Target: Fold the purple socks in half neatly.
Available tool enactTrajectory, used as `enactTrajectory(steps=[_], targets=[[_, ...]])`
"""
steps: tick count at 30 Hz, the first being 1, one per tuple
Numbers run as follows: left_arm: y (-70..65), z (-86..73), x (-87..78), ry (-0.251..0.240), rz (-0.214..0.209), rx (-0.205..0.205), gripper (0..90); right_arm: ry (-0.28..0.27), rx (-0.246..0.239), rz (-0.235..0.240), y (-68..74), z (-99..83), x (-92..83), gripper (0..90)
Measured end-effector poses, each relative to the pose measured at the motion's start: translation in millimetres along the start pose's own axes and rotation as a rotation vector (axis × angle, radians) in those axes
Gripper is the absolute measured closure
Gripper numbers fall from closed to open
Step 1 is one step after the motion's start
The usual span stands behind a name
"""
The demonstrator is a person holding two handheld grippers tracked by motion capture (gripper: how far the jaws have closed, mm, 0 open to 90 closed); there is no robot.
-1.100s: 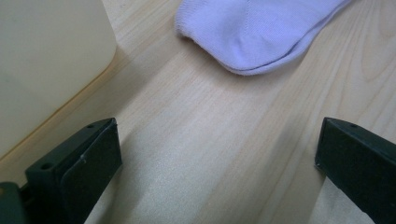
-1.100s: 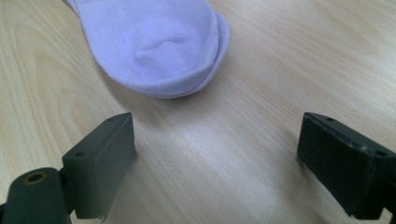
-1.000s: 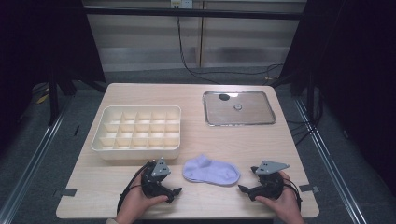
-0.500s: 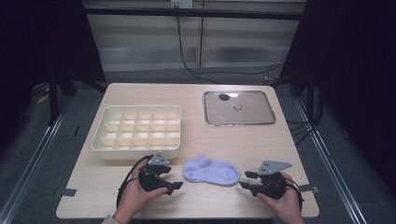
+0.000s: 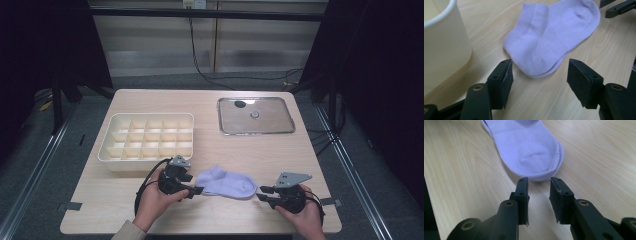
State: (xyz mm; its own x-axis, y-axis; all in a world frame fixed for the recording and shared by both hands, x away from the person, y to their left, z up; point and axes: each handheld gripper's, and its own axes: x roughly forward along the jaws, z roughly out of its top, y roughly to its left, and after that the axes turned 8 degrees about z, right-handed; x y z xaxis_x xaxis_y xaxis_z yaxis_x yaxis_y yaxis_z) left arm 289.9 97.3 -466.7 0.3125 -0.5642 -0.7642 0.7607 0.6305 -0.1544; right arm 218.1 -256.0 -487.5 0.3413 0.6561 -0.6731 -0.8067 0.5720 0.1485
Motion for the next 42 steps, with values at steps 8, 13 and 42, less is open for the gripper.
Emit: enactTrajectory(steps=[8, 13, 42], targets=[[-6.7, 13.8, 13.3, 0.019, 0.000, -0.012, 41.8, 0.007, -0.012, 0.003, -0.1, 1.2, 1.1, 72.4], [-5.5, 20.3, 17.5, -0.021, 0.024, -0.014, 47.2, 0.012, -0.018, 0.003, 0.6, 1.5, 2.3, 72.3], [9.1, 8.8, 16.7, 0.095, 0.000, -0.275, 65.6, 0.061, -0.002, 0.006, -9.4, -0.1, 12.3, 90.0]])
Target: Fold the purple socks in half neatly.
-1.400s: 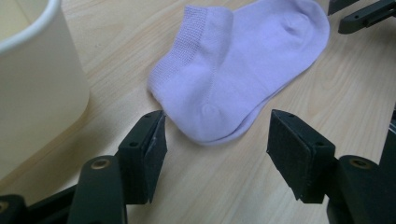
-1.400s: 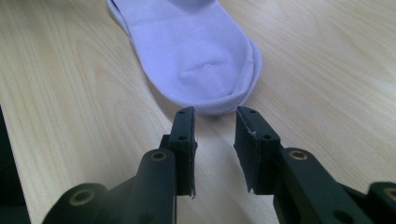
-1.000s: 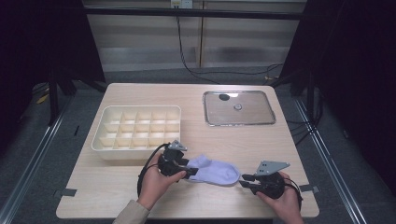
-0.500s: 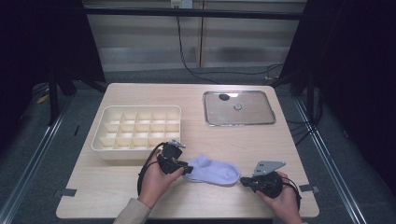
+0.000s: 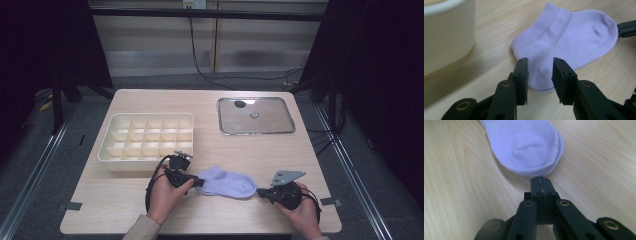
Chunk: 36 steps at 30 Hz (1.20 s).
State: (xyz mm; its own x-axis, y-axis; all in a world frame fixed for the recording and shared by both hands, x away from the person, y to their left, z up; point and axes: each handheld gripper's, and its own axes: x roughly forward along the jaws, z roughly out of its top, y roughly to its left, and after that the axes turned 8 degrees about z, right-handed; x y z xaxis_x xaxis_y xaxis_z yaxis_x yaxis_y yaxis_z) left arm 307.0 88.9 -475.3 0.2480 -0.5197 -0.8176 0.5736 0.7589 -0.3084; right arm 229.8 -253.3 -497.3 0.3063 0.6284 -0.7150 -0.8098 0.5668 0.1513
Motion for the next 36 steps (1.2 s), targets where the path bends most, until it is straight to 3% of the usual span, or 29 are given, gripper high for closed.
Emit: enactTrajectory(steps=[3, 13, 15, 20, 25, 28, 36], targets=[[0.6, -0.7, 3.2, 0.004, -0.010, -0.019, 66.1, 0.004, 0.003, 0.001, 0.2, 0.3, -0.1, 90.0], [2.8, 0.0, -2.6, -0.008, 0.037, -0.034, 63.4, 0.000, 0.004, 0.004, -0.8, 0.3, 0.2, 90.0], [3.5, 0.8, -1.1, 0.000, 0.054, -0.036, 63.1, 0.000, 0.005, 0.005, -0.9, 0.4, 0.2, 90.0], [2.9, 1.2, 8.8, 0.035, 0.042, -0.022, 62.8, -0.002, 0.008, 0.003, -1.0, 0.6, 0.7, 90.0], [1.2, 1.9, 11.8, 0.036, 0.055, -0.018, 72.2, -0.009, 0.006, 0.008, -2.1, -0.1, 0.8, 90.0], [0.4, 2.4, 12.0, 0.064, 0.056, 0.002, 82.1, -0.006, 0.013, 0.006, -1.3, 0.6, 1.0, 90.0], [2.9, 4.0, 7.9, 0.074, 0.018, 0.002, 86.5, -0.006, 0.013, 0.006, -1.3, 0.6, 1.1, 90.0]])
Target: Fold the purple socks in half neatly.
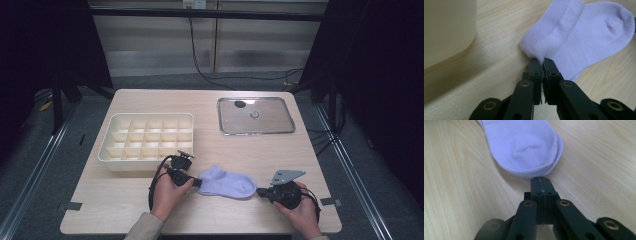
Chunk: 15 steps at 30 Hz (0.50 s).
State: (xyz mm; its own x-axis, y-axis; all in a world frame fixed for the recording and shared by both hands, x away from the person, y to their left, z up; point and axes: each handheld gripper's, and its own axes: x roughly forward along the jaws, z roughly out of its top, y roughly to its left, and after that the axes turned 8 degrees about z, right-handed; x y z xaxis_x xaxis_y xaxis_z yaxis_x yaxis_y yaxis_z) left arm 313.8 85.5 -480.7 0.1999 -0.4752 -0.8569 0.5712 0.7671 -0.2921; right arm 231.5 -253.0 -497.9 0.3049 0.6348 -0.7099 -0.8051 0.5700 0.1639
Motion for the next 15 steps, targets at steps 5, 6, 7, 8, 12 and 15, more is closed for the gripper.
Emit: enactTrajectory(steps=[5, 6, 7, 8, 12, 15], targets=[[-4.0, 2.9, -9.4, -0.019, -0.013, 0.016, 86.7, -0.005, -0.003, 0.002, -1.1, -0.4, 0.1, 90.0], [-5.0, 3.4, -11.2, -0.020, -0.012, 0.024, 86.7, -0.005, -0.003, 0.003, -1.2, -0.4, 0.1, 90.0], [-6.8, 3.8, -12.7, -0.028, -0.012, 0.020, 86.8, -0.004, 0.002, 0.002, -1.0, -0.4, 0.0, 90.0], [-7.5, 4.3, -14.4, -0.023, -0.014, 0.037, 86.8, -0.006, -0.001, 0.002, -1.2, -0.4, 0.1, 90.0], [-13.0, 6.7, -20.0, -0.039, -0.022, 0.048, 86.8, -0.008, 0.005, -0.003, -1.5, -0.4, -0.1, 90.0], [-17.1, 8.6, -22.6, -0.043, -0.021, 0.065, 86.8, -0.016, 0.021, 0.000, -4.2, -1.7, -0.8, 90.0]])
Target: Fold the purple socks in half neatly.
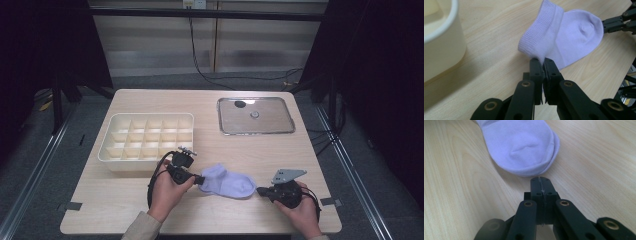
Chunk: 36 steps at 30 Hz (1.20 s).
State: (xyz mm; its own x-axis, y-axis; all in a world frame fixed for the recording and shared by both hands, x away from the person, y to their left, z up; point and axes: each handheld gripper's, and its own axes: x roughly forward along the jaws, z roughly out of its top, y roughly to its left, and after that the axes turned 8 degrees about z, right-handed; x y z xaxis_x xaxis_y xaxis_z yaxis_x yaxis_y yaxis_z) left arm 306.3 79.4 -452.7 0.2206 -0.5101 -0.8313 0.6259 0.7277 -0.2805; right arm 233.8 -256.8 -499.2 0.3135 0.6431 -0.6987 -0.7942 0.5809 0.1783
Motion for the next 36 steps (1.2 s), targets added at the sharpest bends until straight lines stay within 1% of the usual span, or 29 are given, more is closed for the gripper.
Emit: enactTrajectory(steps=[2, 3, 5, 6, 7, 8, 9, 10, 11, 12, 17, 19, 20, 21, 22, 25, 26, 28, 29, 30, 31, 36], targets=[[-3.1, 1.7, -2.1, -0.006, -0.002, 0.005, 86.8, -0.004, 0.009, -0.005, -0.5, -0.3, -0.2, 90.0], [-4.5, 2.2, -2.6, -0.012, -0.010, 0.000, 86.8, -0.005, 0.015, -0.008, -1.5, -0.8, -0.9, 90.0], [-7.5, 4.2, -5.0, -0.008, -0.011, 0.022, 86.8, -0.006, 0.017, -0.011, -2.2, -1.0, -1.1, 90.0], [-9.7, 5.1, -5.6, -0.006, -0.014, 0.023, 86.8, -0.006, 0.017, -0.011, -2.2, -1.0, -1.1, 90.0], [-10.8, 6.2, -6.3, -0.005, -0.020, 0.036, 86.7, -0.008, 0.018, -0.012, -2.5, -0.9, -0.9, 90.0], [-13.4, 7.0, -6.5, -0.010, -0.021, 0.024, 86.7, -0.009, 0.016, -0.013, -2.6, -0.8, -0.7, 90.0], [-14.0, 8.0, -7.3, -0.003, -0.021, 0.038, 86.7, -0.008, 0.016, -0.014, -2.4, -0.7, -0.6, 90.0], [-15.1, 8.9, -7.7, -0.006, -0.020, 0.041, 86.7, -0.007, 0.014, -0.017, -2.2, -0.4, -0.5, 90.0], [-15.9, 9.8, -8.4, -0.008, -0.023, 0.047, 86.7, -0.011, 0.013, -0.010, -2.0, -0.4, 0.1, 90.0], [-17.3, 10.6, -8.7, -0.009, -0.021, 0.042, 86.7, -0.008, 0.011, -0.016, -1.9, -0.1, -0.1, 90.0], [-20.2, 14.5, -10.6, -0.015, -0.021, 0.053, 86.7, -0.004, 0.009, -0.020, -1.9, 0.5, 0.2, 90.0], [-21.2, 15.7, -11.8, -0.015, -0.021, 0.051, 86.6, -0.001, 0.008, -0.035, -2.7, 0.9, -0.2, 90.0], [-22.1, 16.0, -11.8, -0.016, -0.021, 0.048, 86.7, 0.000, 0.015, -0.045, -3.5, 0.8, -0.6, 90.0], [-22.6, 16.4, -12.0, -0.014, -0.021, 0.055, 86.7, -0.008, 0.021, -0.057, -4.7, 0.5, -0.6, 90.0], [-22.9, 16.6, -12.2, -0.008, -0.018, 0.065, 86.7, -0.003, 0.027, -0.083, -6.9, 0.9, -1.4, 90.0], [-25.0, 17.2, -12.3, -0.002, -0.028, 0.065, 86.7, -0.012, 0.030, -0.096, -10.0, 1.1, -0.9, 90.0], [-25.1, 17.5, -12.6, 0.002, -0.029, 0.070, 86.7, -0.018, 0.039, -0.097, -11.0, 1.4, -0.3, 90.0], [-25.6, 18.2, -13.4, -0.007, -0.028, 0.072, 86.7, -0.018, 0.032, -0.098, -11.6, 2.6, 0.9, 90.0], [-26.7, 18.7, -13.6, -0.007, -0.031, 0.065, 86.7, -0.013, 0.029, -0.099, -11.1, 3.3, 1.4, 90.0], [-28.2, 19.5, -13.9, -0.008, -0.028, 0.067, 86.7, -0.013, 0.034, -0.097, -10.2, 3.8, 2.1, 90.0], [-28.4, 20.2, -14.1, -0.003, -0.029, 0.077, 86.7, -0.018, 0.024, -0.092, -10.3, 4.4, 3.2, 90.0], [-32.7, 24.0, -12.5, 0.003, -0.023, 0.066, 86.7, -0.017, 0.012, -0.081, -8.3, 6.5, 6.0, 90.0]])
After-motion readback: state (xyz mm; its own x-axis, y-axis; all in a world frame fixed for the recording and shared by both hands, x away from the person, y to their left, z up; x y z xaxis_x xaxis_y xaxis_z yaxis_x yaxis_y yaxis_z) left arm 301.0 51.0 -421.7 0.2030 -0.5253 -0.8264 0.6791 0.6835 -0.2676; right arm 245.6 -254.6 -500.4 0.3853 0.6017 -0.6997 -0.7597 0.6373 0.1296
